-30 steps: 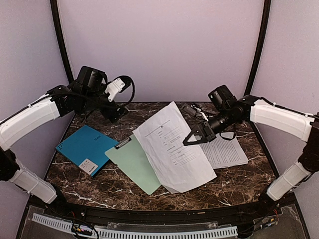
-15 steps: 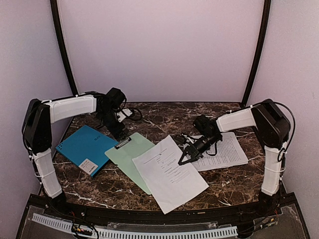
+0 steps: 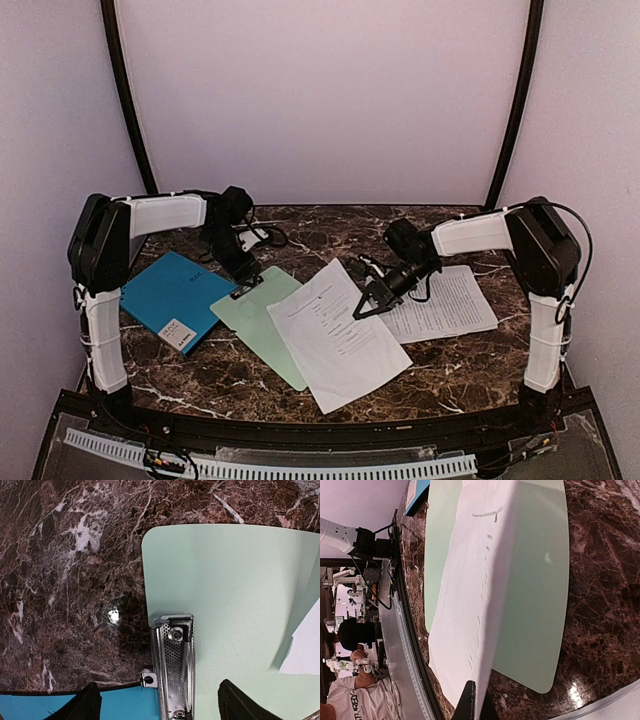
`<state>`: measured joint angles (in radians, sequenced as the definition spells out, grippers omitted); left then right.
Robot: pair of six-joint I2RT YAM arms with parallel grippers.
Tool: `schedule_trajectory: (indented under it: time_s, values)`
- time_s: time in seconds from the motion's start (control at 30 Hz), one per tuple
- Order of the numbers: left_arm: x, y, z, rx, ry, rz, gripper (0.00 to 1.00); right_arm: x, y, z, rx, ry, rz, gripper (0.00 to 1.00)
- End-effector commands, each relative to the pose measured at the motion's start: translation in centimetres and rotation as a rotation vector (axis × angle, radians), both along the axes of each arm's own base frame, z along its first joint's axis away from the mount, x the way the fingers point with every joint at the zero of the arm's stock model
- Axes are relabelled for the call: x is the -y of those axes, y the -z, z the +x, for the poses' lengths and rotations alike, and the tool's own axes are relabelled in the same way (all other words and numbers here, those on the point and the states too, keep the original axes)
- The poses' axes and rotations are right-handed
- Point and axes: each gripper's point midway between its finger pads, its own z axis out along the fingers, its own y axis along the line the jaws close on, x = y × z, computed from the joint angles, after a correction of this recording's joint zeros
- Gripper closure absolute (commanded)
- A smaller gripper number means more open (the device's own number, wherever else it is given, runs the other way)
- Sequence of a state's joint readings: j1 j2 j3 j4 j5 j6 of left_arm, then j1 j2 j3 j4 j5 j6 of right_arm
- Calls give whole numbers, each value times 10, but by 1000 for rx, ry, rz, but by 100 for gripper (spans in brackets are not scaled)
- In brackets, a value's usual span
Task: Put the files into the folder
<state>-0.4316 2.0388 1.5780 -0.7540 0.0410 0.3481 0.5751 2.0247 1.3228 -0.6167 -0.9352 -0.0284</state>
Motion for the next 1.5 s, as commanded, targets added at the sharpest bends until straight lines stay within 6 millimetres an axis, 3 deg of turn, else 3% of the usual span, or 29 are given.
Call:
schedule_trajectory:
  time_s: [0.0, 0.17, 0.4, 0.63, 0.9, 1.17, 1.47]
  values:
    - [6, 0, -2, -53, 22, -59, 22, -1, -2, 6, 27, -8, -5, 100]
    - [1, 12, -1, -89, 15, -39, 32, -2, 0, 7, 28, -10, -5, 100]
    - [-5, 23, -3, -136, 7, -42, 39, -2, 2, 6, 25, -10, -5, 100]
    - [-1, 29, -10, -179, 14, -73, 48, 1, 4, 3, 23, -8, -7, 100]
    - [5, 31, -19, -227, 28, -110, 67, 4, 3, 0, 25, 4, -14, 100]
    - [29, 19, -33, -228, 105, -148, 84, -1, 2, -6, -10, 4, 38, 100]
    - [57, 16, -48, -220, 157, -169, 89, -14, 3, -14, -68, -1, 59, 100]
